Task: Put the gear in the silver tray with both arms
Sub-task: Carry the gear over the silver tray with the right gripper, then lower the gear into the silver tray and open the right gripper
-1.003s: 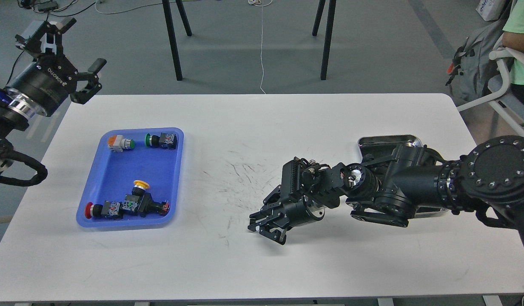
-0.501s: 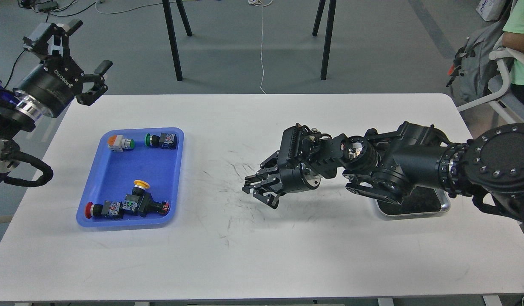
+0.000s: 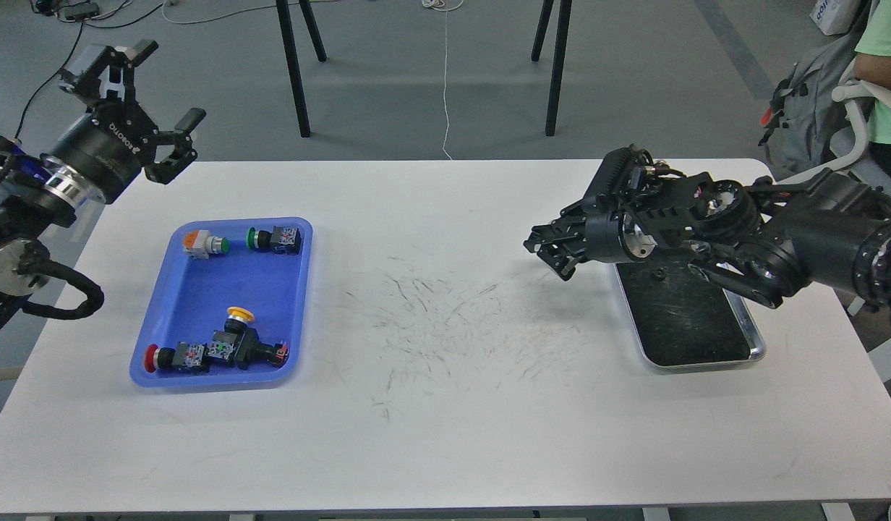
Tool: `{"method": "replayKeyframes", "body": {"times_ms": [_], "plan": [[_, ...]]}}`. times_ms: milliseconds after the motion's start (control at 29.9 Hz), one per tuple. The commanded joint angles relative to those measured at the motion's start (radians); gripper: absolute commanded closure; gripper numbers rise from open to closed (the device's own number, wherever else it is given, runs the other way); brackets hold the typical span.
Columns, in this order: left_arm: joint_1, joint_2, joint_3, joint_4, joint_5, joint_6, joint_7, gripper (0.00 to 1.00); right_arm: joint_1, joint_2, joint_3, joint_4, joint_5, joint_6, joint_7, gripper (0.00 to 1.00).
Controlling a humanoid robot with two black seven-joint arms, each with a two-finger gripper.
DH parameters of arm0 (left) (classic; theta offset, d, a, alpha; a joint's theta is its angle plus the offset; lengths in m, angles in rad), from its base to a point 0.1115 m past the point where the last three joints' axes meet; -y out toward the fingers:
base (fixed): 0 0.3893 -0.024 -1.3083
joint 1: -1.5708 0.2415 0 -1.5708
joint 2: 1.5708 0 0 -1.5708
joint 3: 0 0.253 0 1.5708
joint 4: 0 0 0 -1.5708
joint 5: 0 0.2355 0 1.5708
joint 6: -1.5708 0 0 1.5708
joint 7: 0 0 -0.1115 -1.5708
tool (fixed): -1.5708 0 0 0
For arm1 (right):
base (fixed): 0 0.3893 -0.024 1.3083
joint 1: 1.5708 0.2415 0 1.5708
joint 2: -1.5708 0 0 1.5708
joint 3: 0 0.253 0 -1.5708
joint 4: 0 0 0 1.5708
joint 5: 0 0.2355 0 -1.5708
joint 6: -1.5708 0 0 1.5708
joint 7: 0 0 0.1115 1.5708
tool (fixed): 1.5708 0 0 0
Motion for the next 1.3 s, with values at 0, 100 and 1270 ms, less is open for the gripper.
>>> {"method": "replayKeyframes", "body": {"times_ms": [0, 100, 1270], "plan": [[0.000, -0.007, 0.001, -0.002, 0.003, 0.000, 0.000, 0.00, -0.039, -0.065, -0.006, 0.002, -0.002, 0.003, 0.000, 0.98], [0.001, -0.019, 0.002, -0.003, 0.003, 0.000, 0.000, 0.00, -0.053, -0.106, -0.013, 0.010, -0.003, 0.003, 0.000, 0.98], [0.003, -0.057, 0.024, 0.018, 0.005, 0.000, 0.000, 0.00, -0.007, -0.329, -0.124, 0.202, -0.132, 0.000, 0.000, 0.98]]}}
